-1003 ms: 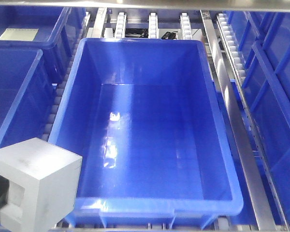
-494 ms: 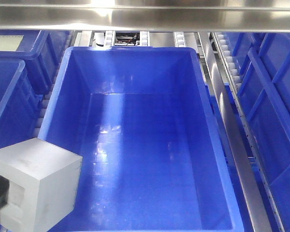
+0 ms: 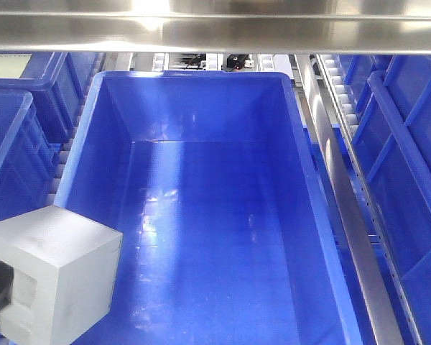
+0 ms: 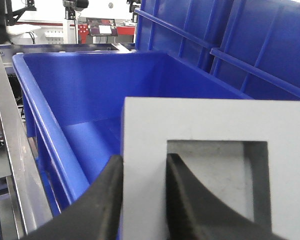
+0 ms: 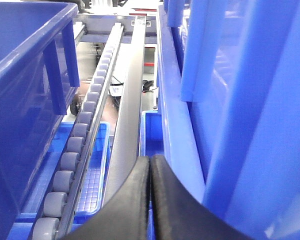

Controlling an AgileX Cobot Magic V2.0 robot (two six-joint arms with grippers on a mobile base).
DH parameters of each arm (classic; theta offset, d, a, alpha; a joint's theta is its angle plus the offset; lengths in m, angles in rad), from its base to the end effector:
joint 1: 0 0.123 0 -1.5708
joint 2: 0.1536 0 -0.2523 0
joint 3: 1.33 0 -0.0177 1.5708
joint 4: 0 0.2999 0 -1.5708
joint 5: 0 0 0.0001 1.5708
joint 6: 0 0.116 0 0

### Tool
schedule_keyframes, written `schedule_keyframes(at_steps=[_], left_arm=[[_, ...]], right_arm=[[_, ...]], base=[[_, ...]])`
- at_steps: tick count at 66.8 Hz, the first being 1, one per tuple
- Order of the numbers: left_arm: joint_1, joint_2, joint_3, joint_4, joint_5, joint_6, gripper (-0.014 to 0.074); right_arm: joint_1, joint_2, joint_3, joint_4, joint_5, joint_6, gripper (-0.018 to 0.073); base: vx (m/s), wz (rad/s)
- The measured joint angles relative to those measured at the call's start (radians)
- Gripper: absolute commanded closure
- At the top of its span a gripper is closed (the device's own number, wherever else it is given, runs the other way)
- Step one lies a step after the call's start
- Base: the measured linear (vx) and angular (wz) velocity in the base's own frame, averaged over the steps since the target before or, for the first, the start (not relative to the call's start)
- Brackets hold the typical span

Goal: Sort gray base to blue bin

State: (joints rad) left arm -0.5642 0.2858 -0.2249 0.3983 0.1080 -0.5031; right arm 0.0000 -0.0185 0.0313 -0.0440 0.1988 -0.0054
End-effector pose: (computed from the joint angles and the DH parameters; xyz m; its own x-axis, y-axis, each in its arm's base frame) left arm 0.1603 -0.0956 0.2473 -0.1148 -0.0535 -0.9919 0.4896 0.8658 -0.1034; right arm 0.1628 -0.0010 0.1825 -0.1242 -0.0485 -0.9911 0.0026 0.9988 -0.0492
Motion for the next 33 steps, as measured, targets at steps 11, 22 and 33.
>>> schedule_keyframes(at_steps=[11,22,33], left_arm=[[0.0,0.0,0.0,0.0,0.0,0.0,0.0603],[0.0,0.0,0.0,0.0,0.0,0.0,0.0603],[0.0,0.0,0.0,0.0,0.0,0.0,0.0603]], right_arm=[[0.0,0.0,0.0,0.0,0.0,0.0,0.0564],[0.0,0.0,0.0,0.0,0.0,0.005,0.0564],[0.0,0.0,0.0,0.0,0.0,0.0,0.0564]], base=[[0.0,0.0],[0.0,0.0],[0.0,0.0]])
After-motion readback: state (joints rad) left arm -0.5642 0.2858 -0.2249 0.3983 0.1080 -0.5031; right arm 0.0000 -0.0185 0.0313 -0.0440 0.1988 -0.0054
